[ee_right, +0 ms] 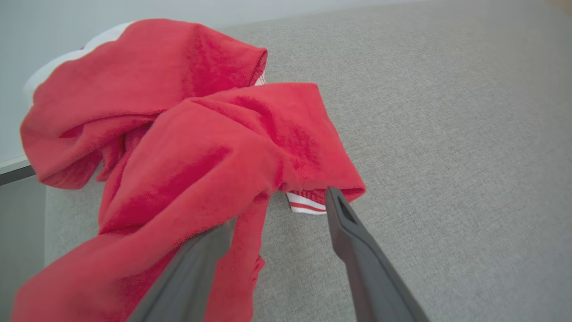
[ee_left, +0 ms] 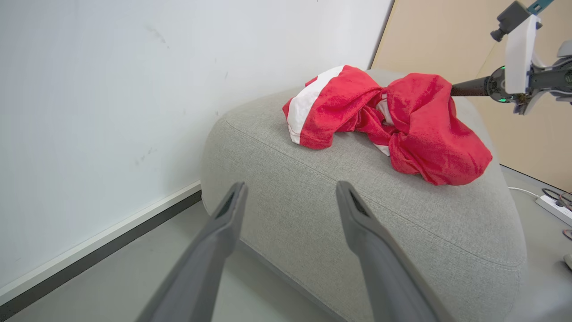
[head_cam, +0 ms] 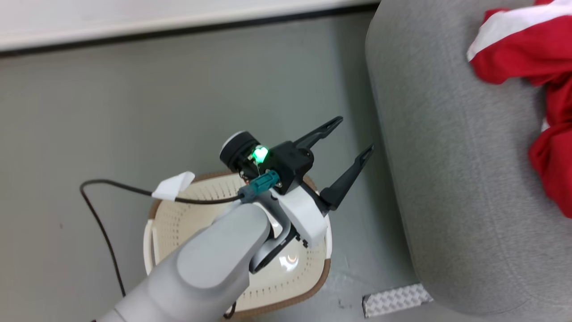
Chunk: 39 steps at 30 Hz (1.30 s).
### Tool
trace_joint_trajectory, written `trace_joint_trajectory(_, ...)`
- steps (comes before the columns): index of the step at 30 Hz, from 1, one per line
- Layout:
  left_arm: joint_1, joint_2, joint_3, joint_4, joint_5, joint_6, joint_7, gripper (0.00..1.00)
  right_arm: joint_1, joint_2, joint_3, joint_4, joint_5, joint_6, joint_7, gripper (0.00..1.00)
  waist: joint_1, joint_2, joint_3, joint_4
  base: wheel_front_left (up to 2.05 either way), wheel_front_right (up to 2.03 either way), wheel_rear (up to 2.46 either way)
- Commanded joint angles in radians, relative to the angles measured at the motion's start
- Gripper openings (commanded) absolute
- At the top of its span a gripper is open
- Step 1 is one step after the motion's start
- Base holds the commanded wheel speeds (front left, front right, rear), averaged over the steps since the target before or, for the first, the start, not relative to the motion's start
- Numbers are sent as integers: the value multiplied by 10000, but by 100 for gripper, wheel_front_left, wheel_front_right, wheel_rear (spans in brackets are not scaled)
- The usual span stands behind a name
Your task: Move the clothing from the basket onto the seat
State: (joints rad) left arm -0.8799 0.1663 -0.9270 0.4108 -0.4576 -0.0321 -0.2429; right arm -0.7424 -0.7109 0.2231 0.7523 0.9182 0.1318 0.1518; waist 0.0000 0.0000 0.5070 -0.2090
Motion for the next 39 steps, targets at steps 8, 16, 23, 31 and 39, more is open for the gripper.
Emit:
trace_joint_trajectory(8,861,4,297,222,-397,214,-171,100,781,-554,749,-701,133,-23,619,100,0,0,-2068,-86,0,0,0)
trace_joint_trajectory(16,1724,145,700,149,-709,434,-216,100,1416,-662,1015,-2163,-160,-23,-124,100,0,0,-3317,189,0,0,0)
trace_joint_trajectory(23,2444,339,1095,-149,-836,601,-211,100,1894,-185,1148,-3420,-342,-23,-909,100,0,0,-4084,700,0,0,0)
trace_joint_trajectory(31,3395,700,1751,-519,-916,842,-212,100,2340,729,1048,-4076,-867,-23,-2189,100,0,0,-4735,1282,0,0,0)
trace_joint_trajectory(39,4428,1026,3038,-1098,-751,1499,-213,100,3168,1746,779,-4226,-1723,-23,-3552,100,0,0,-5054,1740,0,0,0)
